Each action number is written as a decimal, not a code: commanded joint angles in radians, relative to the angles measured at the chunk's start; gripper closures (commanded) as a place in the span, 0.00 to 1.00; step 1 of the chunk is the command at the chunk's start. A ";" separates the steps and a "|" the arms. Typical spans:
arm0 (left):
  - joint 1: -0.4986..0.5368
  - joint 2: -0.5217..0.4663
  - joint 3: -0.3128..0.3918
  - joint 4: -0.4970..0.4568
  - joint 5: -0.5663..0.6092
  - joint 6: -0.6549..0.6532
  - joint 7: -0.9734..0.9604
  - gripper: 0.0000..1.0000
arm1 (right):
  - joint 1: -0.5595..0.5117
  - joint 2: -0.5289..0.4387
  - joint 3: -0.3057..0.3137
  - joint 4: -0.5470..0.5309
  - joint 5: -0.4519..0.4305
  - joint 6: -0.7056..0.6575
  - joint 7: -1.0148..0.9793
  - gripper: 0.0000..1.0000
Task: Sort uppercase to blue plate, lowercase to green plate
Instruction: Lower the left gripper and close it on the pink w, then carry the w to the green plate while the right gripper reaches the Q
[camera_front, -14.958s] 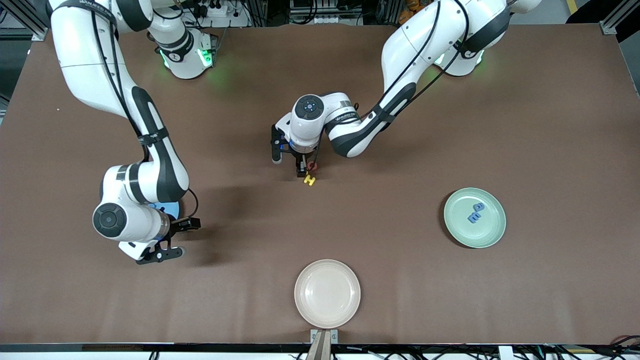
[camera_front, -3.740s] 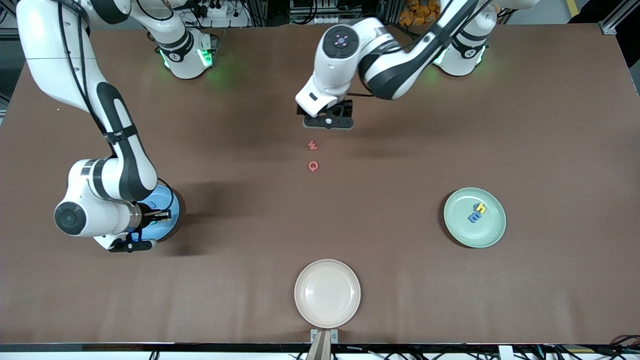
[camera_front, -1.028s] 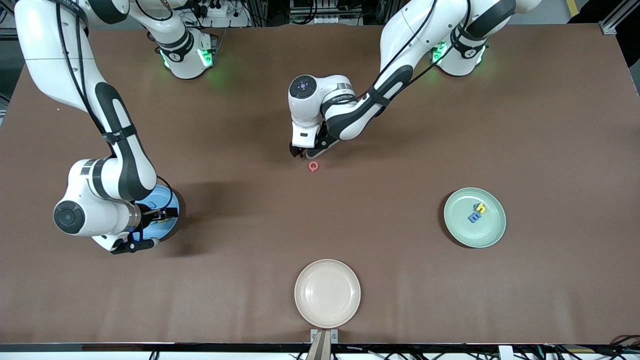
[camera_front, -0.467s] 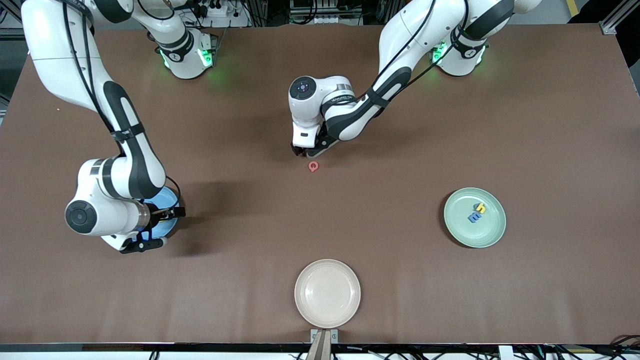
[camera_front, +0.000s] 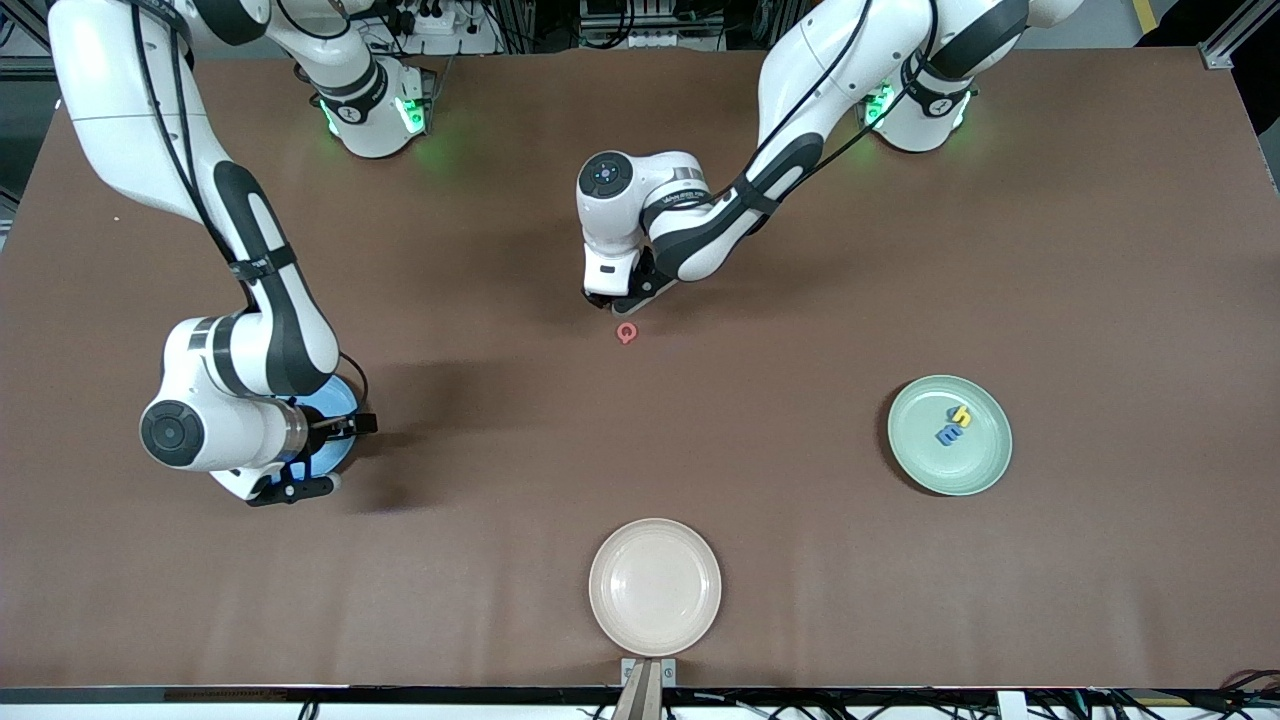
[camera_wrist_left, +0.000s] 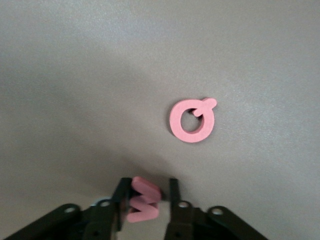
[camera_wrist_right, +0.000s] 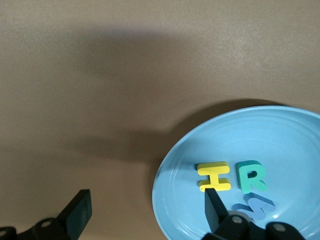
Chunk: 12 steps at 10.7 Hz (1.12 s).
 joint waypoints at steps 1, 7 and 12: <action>0.008 0.004 0.002 0.002 0.031 0.006 -0.018 1.00 | 0.016 -0.009 0.003 -0.010 -0.003 -0.007 0.056 0.00; 0.218 -0.107 -0.102 -0.001 0.027 -0.006 0.145 1.00 | 0.160 -0.017 0.006 -0.007 0.023 -0.015 0.306 0.00; 0.453 -0.187 -0.162 0.002 -0.039 -0.096 0.551 1.00 | 0.376 -0.032 0.012 0.009 0.024 -0.015 0.677 0.00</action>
